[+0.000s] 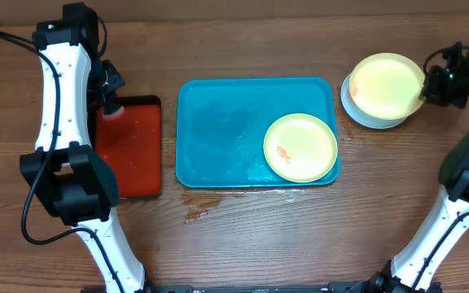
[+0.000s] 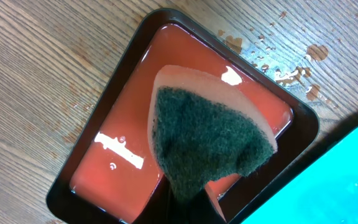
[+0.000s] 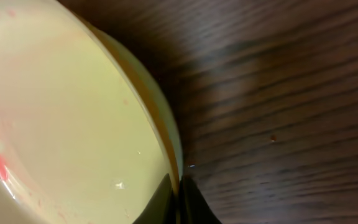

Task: Clean dirty plates on tray and stack at the side
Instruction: 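Carry the yellow plate with the right gripper onto the light-blue plate, then release the plate and move the right gripper to the lower yellow plate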

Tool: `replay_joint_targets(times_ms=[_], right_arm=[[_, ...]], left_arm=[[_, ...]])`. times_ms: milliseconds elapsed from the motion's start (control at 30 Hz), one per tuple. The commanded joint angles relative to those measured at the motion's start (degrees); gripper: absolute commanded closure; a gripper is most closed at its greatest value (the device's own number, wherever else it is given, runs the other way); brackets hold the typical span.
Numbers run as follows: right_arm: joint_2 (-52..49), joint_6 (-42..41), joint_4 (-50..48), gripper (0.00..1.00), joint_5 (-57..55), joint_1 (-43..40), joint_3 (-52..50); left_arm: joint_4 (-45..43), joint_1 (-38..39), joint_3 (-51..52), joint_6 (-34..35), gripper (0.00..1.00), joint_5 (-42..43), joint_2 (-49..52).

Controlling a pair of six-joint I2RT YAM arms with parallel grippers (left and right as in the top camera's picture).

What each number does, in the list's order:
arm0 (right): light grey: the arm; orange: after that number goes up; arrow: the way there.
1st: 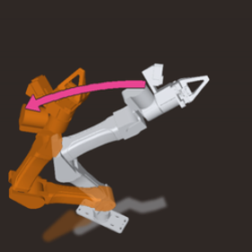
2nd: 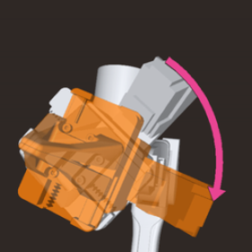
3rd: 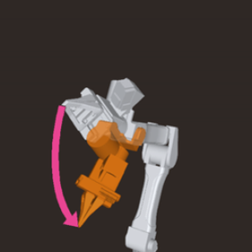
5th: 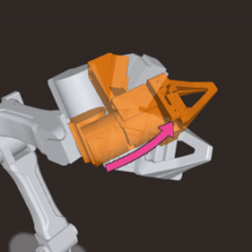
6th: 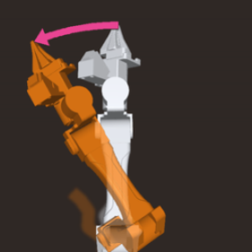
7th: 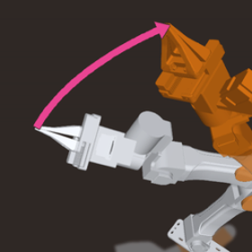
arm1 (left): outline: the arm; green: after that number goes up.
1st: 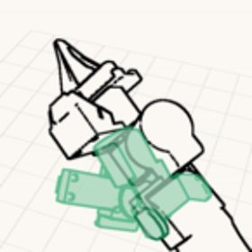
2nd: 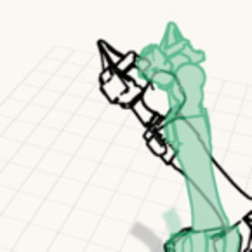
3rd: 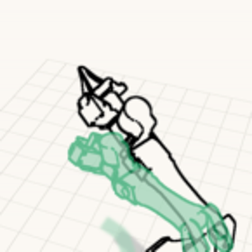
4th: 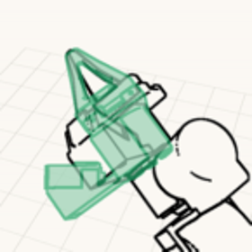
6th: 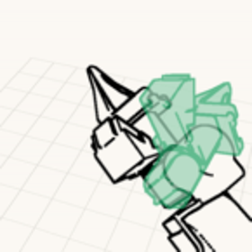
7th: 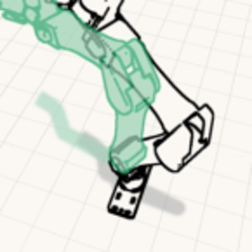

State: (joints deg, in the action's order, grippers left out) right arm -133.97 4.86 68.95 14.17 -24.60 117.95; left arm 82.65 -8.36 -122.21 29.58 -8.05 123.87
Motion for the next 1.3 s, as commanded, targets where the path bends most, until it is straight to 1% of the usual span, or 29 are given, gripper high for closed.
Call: replay_joint_targets(times_ms=[0, 67, 200, 367, 500, 567, 633, 667, 733, 833, 933, 1067, 1167, 1267], right_arm=[[2.2, -1.1, -2.2, 0.88, 2.7, 0.2, -3.5], [2.2, -1.0, -2.7, 0.83, 4.4, 0.3, -4.4], [2.2, 0.0, -2.8, 0.79, 8.7, 2.2, -4.3], [3.1, 0.2, -1.0, 0.78, 10.1, 6.2, -4.2], [6.6, 6.4, 2.6, 0.76, 21.2, 9.0, -3.3], [9.1, 7.7, 3.3, 0.75, 22.8, 10.8, -3.3], [11.2, 11.3, 4.5, 0.73, 22.5, 13.3, -3.3], [11.7, 13.6, 5.4, 0.68, 21.8, 14.7, -3.3], [11.8, 18.1, 7.1, 0.50, 19.3, 17.7, -3.3], [11.0, 22.5, 8.1, 0.47, 12.1, 22.5, -4.7], [10.4, 22.4, 6.6, 0.48, 4.2, 27.2, -8.1], [10.4, 22.4, 2.4, 0.45, -6.6, 31.8, -14.6], [10.4, 22.4, -1.3, 0.41, -10.1, 33.4, -19.4], [10.4, 22.4, -3.6, 0.39, -10.5, 33.7, -22.2]], left_arm=[[-0.4, -0.2, 0.3, -1.1, 0.96, 0.9, -0.2], [-0.6, -0.2, 0.3, -1.1, 0.96, 0.9, -0.2], [-0.8, -0.2, 0.3, -1.1, 0.96, 1.2, -0.2], [-0.8, -0.2, 0.3, -1.1, 0.96, 1.7, -0.2], [-0.8, -0.2, 0.3, -1.1, 0.96, 1.7, -0.2], [-0.9, -0.2, 0.3, -1.1, 0.96, 1.7, -0.2], [-0.9, -0.2, 0.3, -1.1, 0.96, 1.7, -0.2], [-1.1, -0.2, 0.3, -1.1, 0.96, 1.7, -0.2], [-1.5, -0.2, 0.3, -1.1, 0.96, 1.8, -0.2], [-2.1, -0.2, 0.3, -1.1, 0.96, 2.5, -0.2], [-2.2, -0.2, 0.3, -1.1, 0.96, 3.5, -0.2], [-2.2, -0.2, 0.3, -1.1, 0.96, 3.5, -0.2], [-2.2, -0.2, 0.3, -1.1, 0.96, 3.5, -0.2], [-2.2, -0.2, 0.3, -1.1, 0.96, 3.5, -0.2]])
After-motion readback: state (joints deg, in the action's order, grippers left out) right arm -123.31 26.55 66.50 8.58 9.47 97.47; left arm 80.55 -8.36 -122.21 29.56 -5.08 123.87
